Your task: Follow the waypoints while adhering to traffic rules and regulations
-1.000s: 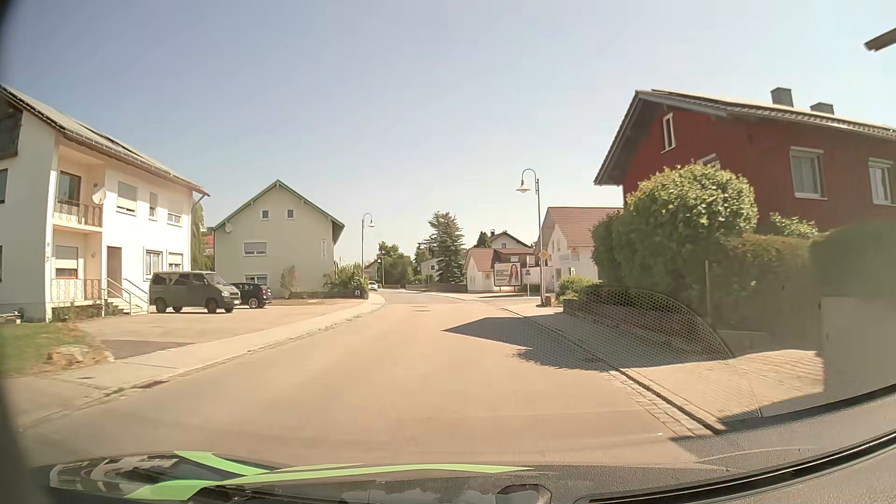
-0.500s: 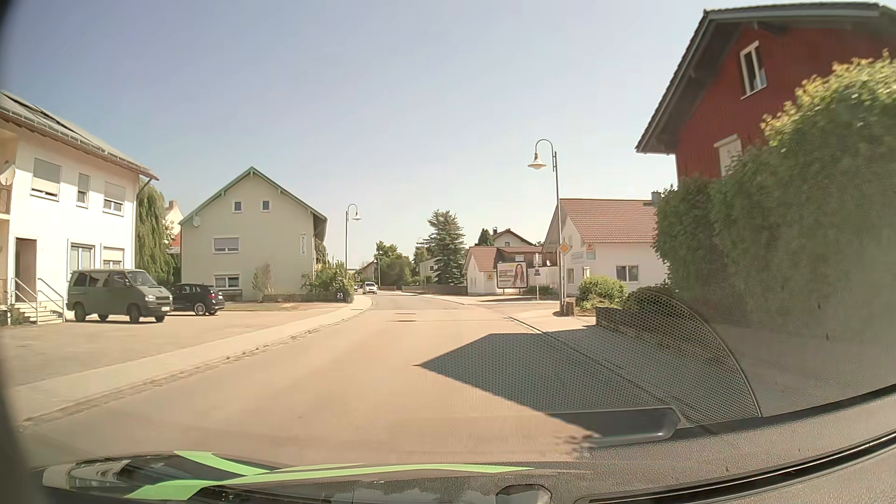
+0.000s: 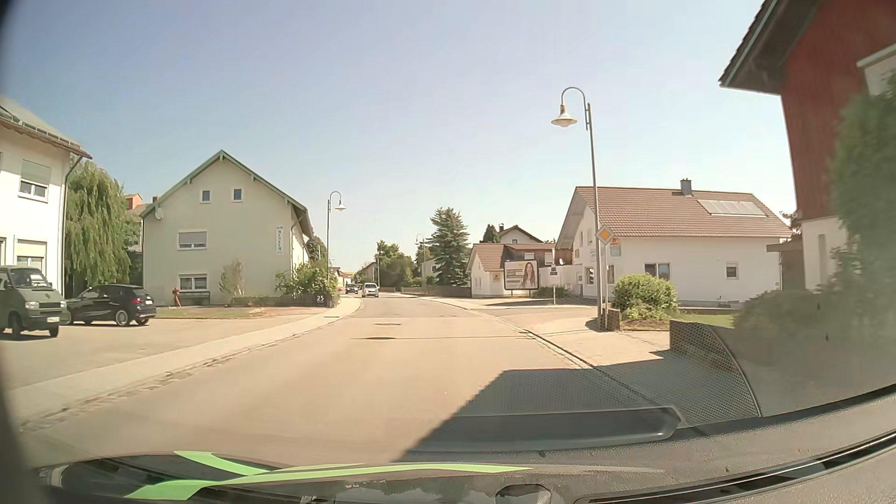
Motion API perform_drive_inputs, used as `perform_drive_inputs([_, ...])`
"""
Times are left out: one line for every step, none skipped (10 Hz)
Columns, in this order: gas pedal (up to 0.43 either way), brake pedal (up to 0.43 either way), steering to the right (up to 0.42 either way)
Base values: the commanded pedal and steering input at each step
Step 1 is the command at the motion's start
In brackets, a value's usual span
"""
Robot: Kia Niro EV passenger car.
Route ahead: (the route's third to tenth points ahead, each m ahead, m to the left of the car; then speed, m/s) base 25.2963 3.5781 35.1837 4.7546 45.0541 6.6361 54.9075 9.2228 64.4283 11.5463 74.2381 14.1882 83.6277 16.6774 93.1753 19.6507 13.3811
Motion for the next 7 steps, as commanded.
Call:
perform_drive_inputs([0.157,0.0,-0.017])
perform_drive_inputs([0.157,0.0,-0.02])
perform_drive_inputs([0.157,0.0,-0.021])
perform_drive_inputs([0.157,0.0,-0.021])
perform_drive_inputs([0.157,0.0,-0.021])
perform_drive_inputs([0.157,0.0,-0.022])
perform_drive_inputs([0.157,0.0,-0.022])
